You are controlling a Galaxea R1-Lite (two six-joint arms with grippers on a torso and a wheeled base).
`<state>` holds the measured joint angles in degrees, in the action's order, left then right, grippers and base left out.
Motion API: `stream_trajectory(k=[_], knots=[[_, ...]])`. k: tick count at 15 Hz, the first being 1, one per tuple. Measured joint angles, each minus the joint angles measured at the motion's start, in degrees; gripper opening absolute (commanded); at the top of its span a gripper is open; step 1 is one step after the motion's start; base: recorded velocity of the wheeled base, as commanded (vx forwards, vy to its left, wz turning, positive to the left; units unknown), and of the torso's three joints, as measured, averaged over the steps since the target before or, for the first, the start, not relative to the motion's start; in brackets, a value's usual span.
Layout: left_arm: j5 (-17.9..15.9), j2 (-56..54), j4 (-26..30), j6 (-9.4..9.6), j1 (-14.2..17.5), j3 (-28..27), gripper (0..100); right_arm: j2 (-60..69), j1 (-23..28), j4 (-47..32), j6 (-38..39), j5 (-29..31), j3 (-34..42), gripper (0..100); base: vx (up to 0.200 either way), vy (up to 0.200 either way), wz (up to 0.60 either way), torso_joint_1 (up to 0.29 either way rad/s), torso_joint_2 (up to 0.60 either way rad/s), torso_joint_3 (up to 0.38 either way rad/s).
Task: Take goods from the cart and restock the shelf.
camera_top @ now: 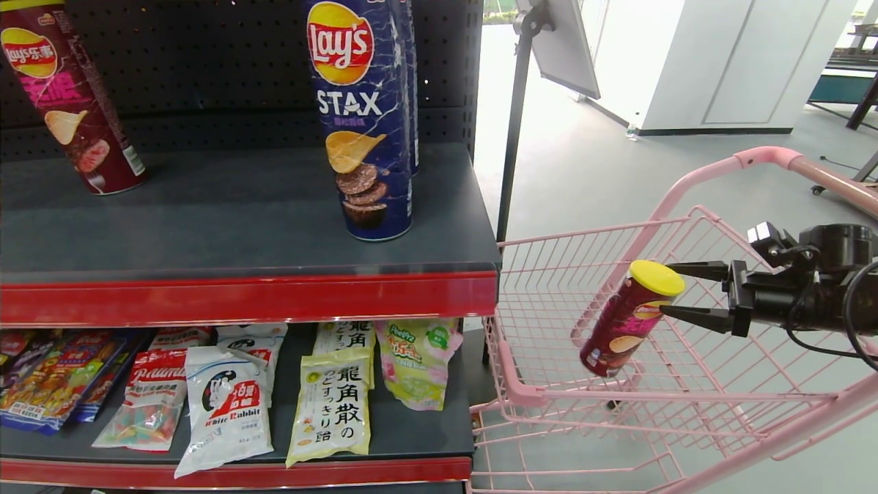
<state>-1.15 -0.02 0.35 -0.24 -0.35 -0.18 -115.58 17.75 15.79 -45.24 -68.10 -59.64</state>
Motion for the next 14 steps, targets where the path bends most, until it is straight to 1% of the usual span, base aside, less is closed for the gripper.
stream_trajectory(k=[8, 10, 14], knots=[[0.0, 0.0, -0.02, -0.02, -0.05, 0.0, 100, -5.12, -4.35, -0.17, 0.2, 0.09, -1.35, 100, 0.0, 0.0, 0.0, 0.0, 0.0, 0.0], [0.0, 0.0, -0.02, -0.02, -0.05, 0.0, 100, -6.0, -6.23, -2.57, 0.2, 0.3, -1.24, 100, 0.0, 0.0, 0.0, 0.0, 0.0, 0.0], [0.0, 0.0, -0.02, 0.0, 0.0, 0.0, 100, -7.96, -10.09, -2.88, 0.57, 0.35, -3.12, 100, 0.0, 0.0, 0.0, 0.0, 0.0, 0.0]])
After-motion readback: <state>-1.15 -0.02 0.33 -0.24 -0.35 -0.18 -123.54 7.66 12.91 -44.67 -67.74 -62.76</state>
